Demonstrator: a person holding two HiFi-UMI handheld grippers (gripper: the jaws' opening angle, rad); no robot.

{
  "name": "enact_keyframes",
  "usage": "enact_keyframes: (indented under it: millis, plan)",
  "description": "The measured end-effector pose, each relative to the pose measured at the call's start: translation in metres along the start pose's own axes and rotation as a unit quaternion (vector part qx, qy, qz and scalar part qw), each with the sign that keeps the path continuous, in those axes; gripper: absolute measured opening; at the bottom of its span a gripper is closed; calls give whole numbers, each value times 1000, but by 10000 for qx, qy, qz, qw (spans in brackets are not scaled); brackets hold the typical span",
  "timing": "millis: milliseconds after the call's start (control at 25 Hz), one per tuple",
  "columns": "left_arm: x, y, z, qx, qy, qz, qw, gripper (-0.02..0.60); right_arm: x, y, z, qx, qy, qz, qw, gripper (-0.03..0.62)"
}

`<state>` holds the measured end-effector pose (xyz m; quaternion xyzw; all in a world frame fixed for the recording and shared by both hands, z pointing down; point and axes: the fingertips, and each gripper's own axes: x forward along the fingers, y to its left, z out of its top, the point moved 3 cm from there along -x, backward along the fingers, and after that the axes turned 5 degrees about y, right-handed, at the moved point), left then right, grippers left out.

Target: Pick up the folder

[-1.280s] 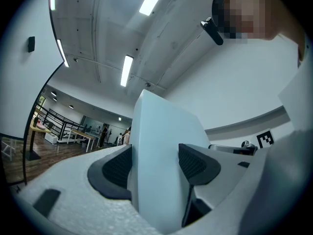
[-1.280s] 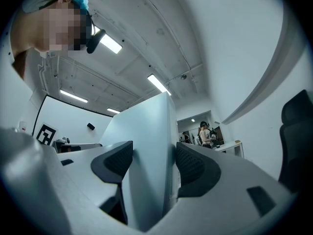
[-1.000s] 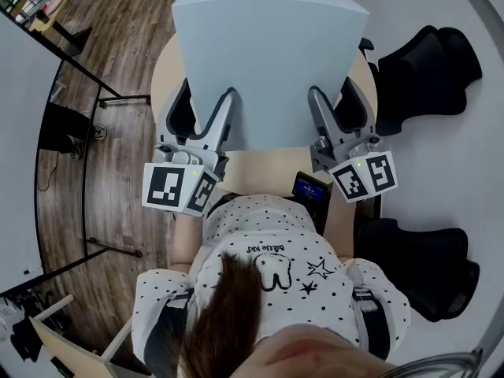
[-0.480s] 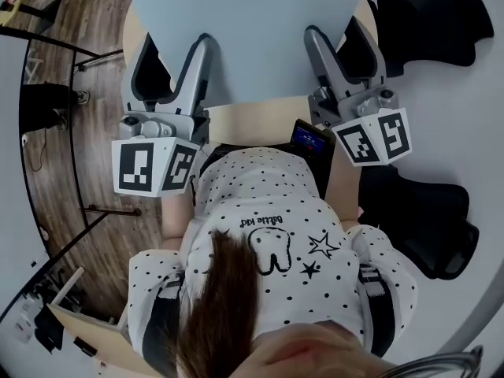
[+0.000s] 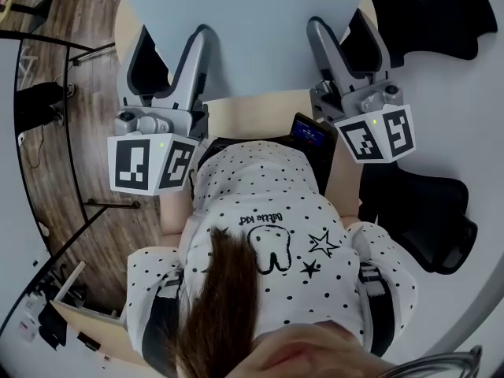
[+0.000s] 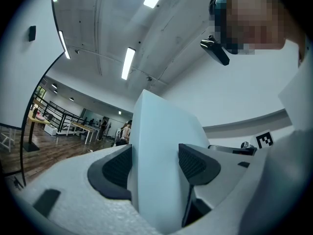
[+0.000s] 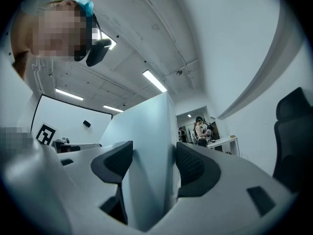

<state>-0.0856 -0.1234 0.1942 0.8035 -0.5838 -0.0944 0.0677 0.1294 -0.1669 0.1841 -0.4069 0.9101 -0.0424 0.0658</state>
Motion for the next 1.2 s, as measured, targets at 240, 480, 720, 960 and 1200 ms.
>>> enact_keyframes:
  millis: [240, 480, 720, 960, 1200]
  plan:
    - [0, -1, -1, -2, 33, -24, 10000, 291, -2, 0, -2, 23, 24, -34, 10000, 279]
    - [2, 0, -1, -9, 41, -34, 10000, 291, 0, -3, -2, 63, 26, -47, 10000, 279]
    - [1, -1, 0, -16, 22, -45, 10000, 293, -1, -1, 0, 28, 16, -53, 10000, 279]
    - [7, 1, -1, -26, 27, -38, 10000, 291, 3, -6, -1, 37, 27, -53, 10000, 279]
    - [0, -3, 0, -43, 18, -47, 10000, 291, -4, -2, 1, 19, 41, -59, 10000, 278]
